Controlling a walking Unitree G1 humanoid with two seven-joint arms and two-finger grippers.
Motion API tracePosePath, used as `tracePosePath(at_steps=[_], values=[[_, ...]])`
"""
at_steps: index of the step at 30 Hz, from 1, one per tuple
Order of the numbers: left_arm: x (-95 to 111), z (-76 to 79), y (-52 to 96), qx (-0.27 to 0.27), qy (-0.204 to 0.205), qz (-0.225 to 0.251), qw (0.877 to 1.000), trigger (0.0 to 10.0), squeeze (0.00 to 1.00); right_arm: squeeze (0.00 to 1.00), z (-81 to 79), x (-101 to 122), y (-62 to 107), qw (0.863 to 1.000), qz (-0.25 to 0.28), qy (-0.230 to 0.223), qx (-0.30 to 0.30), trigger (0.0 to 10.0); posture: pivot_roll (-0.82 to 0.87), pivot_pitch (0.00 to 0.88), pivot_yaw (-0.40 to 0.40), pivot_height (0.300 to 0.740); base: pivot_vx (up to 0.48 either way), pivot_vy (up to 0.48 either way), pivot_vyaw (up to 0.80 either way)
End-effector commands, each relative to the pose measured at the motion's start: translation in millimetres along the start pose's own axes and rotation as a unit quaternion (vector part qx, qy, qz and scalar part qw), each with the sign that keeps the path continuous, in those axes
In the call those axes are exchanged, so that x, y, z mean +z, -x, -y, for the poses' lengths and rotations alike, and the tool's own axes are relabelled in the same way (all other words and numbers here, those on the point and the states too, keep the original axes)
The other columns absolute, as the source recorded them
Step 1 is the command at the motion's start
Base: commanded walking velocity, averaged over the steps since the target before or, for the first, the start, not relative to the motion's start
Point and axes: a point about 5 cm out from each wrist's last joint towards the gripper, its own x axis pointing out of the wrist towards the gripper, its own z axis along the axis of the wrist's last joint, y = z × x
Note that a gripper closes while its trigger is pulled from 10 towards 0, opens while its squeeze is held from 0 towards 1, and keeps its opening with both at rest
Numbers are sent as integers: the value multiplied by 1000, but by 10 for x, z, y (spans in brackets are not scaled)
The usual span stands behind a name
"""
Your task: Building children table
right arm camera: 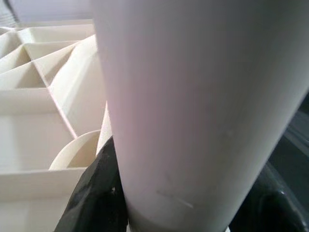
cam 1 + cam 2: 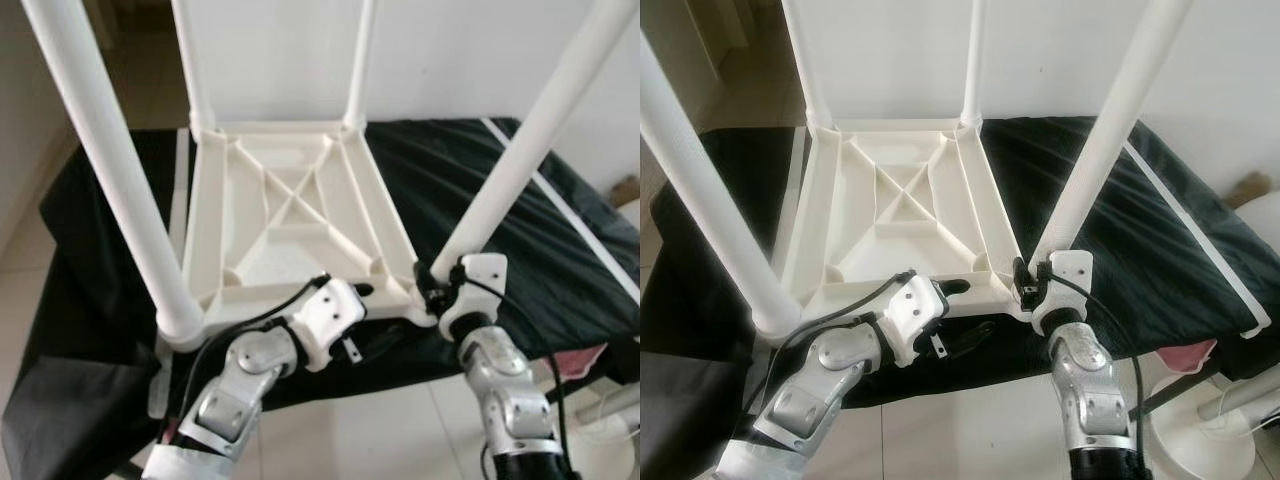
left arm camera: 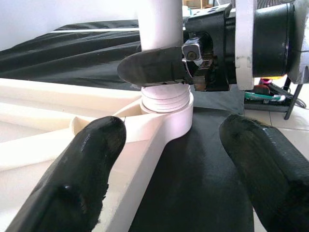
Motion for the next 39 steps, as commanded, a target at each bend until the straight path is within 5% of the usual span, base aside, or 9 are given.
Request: tracePosePath(at_steps=[1, 8, 22, 23, 25, 38, 39], values=[[18, 26, -5, 7, 1, 6, 1000, 10000, 0, 0, 16, -160, 72, 997, -37, -21, -62, 10000, 1, 45, -64, 740, 0, 0, 0], [11, 37, -4, 9, 4, 6, 1000, 10000, 0, 0, -186, -195, 115, 995, -43, -42, -75, 10000, 2, 40, -67, 740, 0, 0, 0], [0, 24, -21, 5, 2, 7, 1000, 10000, 0, 55, -170, -133, 96, 996, -31, -28, -76, 10000, -4, 26, -62, 740, 0, 0, 0], [-1, 25, -23, 5, 3, 7, 1000, 10000, 0, 996, -159, -120, 91, 997, -28, -28, -73, 10000, -4, 24, -64, 740, 0, 0, 0], [-2, 27, -24, 5, 3, 7, 1000, 10000, 0, 1000, -151, -107, 86, 997, -23, -29, -67, 10000, -4, 23, -64, 740, 0, 0, 0], [49, -165, 72, 51, 9, 23, 998, 10000, 0, 1000, 8, 35, 135, 999, 19, -10, 46, 10000, -5, 21, -65, 740, 0, 0, 0], [57, -203, 91, 61, 8, 25, 998, 10000, 0, 0, 18, 25, 149, 998, 17, -11, 68, 10000, -4, 16, -64, 740, 0, 0, 0]])
